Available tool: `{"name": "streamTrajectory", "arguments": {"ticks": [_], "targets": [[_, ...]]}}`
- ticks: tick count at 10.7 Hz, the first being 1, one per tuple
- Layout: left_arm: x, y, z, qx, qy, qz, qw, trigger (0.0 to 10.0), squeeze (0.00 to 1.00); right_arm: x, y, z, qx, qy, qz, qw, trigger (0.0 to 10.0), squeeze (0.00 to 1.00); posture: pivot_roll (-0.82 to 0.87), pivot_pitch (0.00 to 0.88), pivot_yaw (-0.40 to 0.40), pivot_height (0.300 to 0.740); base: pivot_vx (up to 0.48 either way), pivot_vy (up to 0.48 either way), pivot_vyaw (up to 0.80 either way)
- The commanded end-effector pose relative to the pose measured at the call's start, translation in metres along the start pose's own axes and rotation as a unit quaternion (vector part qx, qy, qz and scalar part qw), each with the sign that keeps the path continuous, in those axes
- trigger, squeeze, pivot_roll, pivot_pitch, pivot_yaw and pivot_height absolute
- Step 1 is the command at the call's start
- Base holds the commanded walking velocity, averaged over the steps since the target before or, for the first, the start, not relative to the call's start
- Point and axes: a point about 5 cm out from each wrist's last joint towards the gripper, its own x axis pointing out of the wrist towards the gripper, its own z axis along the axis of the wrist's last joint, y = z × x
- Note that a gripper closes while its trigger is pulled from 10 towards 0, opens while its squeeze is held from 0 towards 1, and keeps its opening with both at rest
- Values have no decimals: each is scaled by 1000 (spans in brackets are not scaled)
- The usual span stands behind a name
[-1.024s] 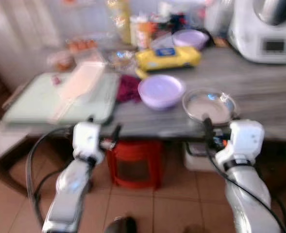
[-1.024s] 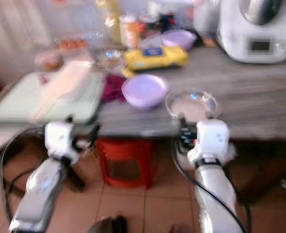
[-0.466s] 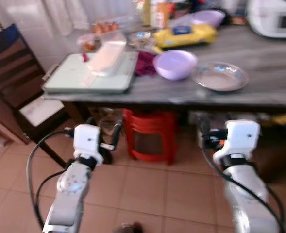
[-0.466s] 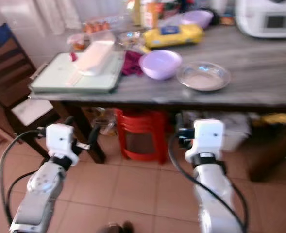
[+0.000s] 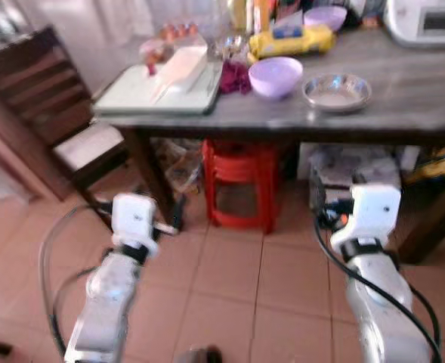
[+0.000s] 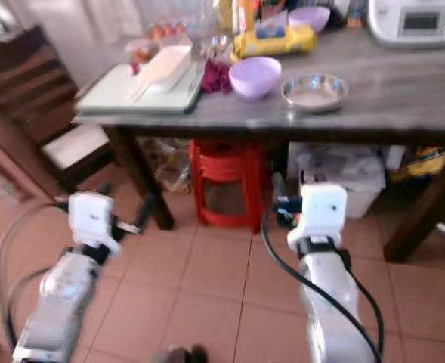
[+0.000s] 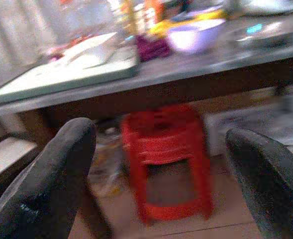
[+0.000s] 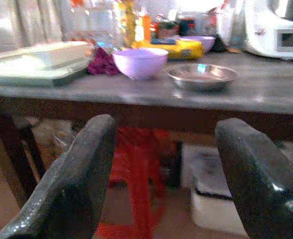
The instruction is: Setting the table
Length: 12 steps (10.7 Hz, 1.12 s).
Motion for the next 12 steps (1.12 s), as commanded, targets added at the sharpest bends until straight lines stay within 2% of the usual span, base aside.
{"name": "streamTrajectory", "arguments": {"ticks": [1, 7, 12], "targets": [[2, 5, 6, 3, -17, -8, 1000, 10000, 0, 0, 1, 4, 6, -12, -3, 1000, 10000, 0, -90, 77, 122, 740, 0, 0, 0], [6, -2, 10, -25, -31, -38, 999, 10000, 0, 2, 2, 2, 9, -12, -3, 1000, 10000, 0, -84, 77, 123, 740, 0, 0, 0], [4, -5, 9, -27, -30, -51, 998, 10000, 0, 0, 3, 1, 11, -10, -2, 1000, 10000, 0, -86, 91, 127, 740, 0, 0, 0]]}}
